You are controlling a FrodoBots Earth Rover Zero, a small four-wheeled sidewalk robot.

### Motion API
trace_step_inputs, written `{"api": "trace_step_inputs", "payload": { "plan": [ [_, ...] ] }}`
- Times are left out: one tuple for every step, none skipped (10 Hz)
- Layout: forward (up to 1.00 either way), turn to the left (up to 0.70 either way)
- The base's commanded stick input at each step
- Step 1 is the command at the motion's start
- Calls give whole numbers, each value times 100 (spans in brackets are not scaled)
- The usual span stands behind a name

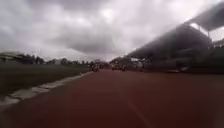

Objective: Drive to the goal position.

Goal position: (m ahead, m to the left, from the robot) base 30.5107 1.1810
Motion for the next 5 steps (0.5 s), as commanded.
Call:
{"api": "trace_step_inputs", "payload": {
  "plan": [
    [50,2],
    [50,2],
    [50,2],
    [50,2],
    [50,2]
  ]
}}
